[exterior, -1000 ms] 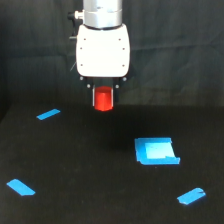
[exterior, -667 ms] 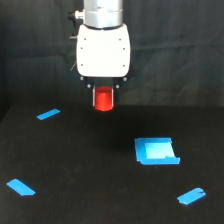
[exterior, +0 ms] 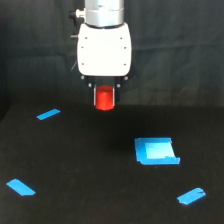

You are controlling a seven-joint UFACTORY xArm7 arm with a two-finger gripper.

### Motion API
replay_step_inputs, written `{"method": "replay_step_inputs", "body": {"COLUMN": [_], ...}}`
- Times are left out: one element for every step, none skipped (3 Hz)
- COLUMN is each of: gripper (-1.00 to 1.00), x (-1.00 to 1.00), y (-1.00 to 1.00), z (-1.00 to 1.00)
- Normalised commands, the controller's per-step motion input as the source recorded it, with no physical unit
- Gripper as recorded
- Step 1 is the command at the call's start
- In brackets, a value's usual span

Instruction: Pick up the red object from the table

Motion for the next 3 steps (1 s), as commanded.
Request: {"method": "replay_step_inputs", "body": {"gripper": [-0.91, -0.89, -0.93], "x": [0.01, 0.05, 0.11], "y": [-0.02, 0.06, 0.03], "z": [0.04, 0.11, 0.09]}}
